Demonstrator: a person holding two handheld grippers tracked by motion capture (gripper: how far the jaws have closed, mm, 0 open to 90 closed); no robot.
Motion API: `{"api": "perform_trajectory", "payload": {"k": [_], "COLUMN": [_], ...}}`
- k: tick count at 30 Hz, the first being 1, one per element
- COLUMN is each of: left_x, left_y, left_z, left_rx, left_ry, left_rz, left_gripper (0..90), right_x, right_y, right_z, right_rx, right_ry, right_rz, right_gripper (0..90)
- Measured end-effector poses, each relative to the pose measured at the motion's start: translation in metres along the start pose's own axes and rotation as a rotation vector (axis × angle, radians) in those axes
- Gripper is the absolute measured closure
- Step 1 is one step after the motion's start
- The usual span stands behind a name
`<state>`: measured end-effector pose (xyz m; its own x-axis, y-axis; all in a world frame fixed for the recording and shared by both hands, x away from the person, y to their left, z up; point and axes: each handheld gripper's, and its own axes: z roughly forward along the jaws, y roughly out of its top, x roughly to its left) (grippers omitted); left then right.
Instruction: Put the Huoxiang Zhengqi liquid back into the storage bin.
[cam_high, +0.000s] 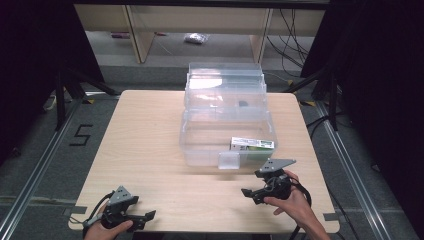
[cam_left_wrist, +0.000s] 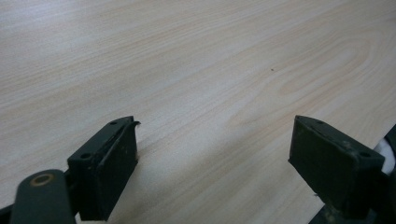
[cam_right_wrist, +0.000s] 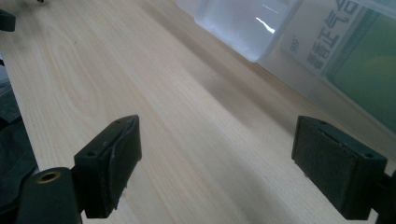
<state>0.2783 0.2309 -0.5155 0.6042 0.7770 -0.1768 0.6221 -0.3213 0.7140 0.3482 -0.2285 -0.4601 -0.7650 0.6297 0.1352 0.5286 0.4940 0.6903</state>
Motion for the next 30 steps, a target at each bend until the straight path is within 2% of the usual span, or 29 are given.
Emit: {"api": "perform_trajectory", "payload": {"k": [1, 2, 3, 5, 6, 7, 8, 9, 11, 12, 14, 15, 16, 17, 23, 24, 26, 27, 30], "left_x": [0.0, 0.0, 0.0, 0.0, 0.0, 0.0, -0.001, 0.0, 0.0, 0.0, -0.001, 0.0, 0.0, 0.0, 0.0, 0.0, 0.0, 0.0, -0.001], "left_y": [0.0, 0.0, 0.0, 0.0, 0.0, 0.0, 0.0, 0.0, 0.0, 0.0, 0.0, 0.0, 0.0, 0.0, 0.0, 0.0, 0.0, 0.0, 0.0], "left_z": [0.0, 0.0, 0.0, 0.0, 0.0, 0.0, 0.0, 0.0, 0.0, 0.0, 0.0, 0.0, 0.0, 0.0, 0.0, 0.0, 0.0, 0.0, 0.0], "left_rx": [0.0, -0.006, -0.007, -0.003, -0.006, -0.003, -0.008, -0.005, -0.004, -0.003, -0.004, -0.006, -0.004, -0.002, -0.001, -0.002, -0.004, -0.002, -0.003], "left_ry": [0.001, -0.002, -0.001, -0.002, -0.002, 0.001, 0.01, -0.002, 0.004, 0.006, 0.008, -0.002, 0.004, -0.002, 0.001, -0.002, -0.001, 0.0, -0.003], "left_rz": [0.0, -0.001, -0.003, -0.003, -0.003, 0.001, 0.001, -0.001, 0.002, 0.002, 0.0, -0.001, 0.001, 0.002, 0.004, 0.0, 0.003, 0.003, 0.0], "left_gripper": [14.8, 14.8, 14.8, 14.8, 14.8, 14.8, 14.8, 14.8, 14.8, 14.8, 14.8, 14.8, 14.8, 14.8, 14.8, 14.8, 14.8, 14.8, 14.8], "right_x": [-0.002, -0.002, -0.002, -0.003, -0.001, -0.003, -0.003, -0.001, 0.0, -0.001, 0.001, 0.0, 0.003, 0.002, 0.003, 0.005, 0.006, 0.005, 0.007], "right_y": [-0.001, -0.001, -0.003, -0.004, -0.005, -0.006, -0.006, -0.008, -0.009, -0.01, -0.012, -0.012, -0.014, -0.014, -0.018, -0.019, -0.021, -0.021, -0.023], "right_z": [0.0, 0.0, -0.001, -0.001, -0.002, -0.003, -0.003, -0.003, -0.004, -0.003, -0.004, -0.004, -0.004, -0.004, -0.004, -0.005, -0.006, -0.006, -0.006], "right_rx": [-0.004, -0.002, -0.009, -0.013, -0.009, -0.021, -0.021, -0.022, -0.012, -0.02, -0.016, -0.021, -0.016, -0.015, -0.007, 0.0, -0.005, -0.009, -0.003], "right_ry": [-0.005, -0.002, -0.014, -0.005, -0.002, -0.001, -0.001, -0.009, -0.013, -0.008, 0.001, -0.003, -0.005, -0.002, -0.009, -0.015, -0.013, -0.012, -0.02], "right_rz": [-0.017, -0.015, -0.004, -0.002, 0.021, -0.005, -0.005, 0.013, 0.028, 0.005, 0.014, 0.0, 0.026, 0.014, 0.007, 0.029, 0.032, 0.002, -0.006], "right_gripper": [16.9, 16.9, 16.9, 16.9, 16.9, 16.9, 16.9, 16.9, 16.9, 16.9, 16.9, 16.9, 16.9, 16.8, 16.8, 16.9, 16.8, 16.8, 16.8]}}
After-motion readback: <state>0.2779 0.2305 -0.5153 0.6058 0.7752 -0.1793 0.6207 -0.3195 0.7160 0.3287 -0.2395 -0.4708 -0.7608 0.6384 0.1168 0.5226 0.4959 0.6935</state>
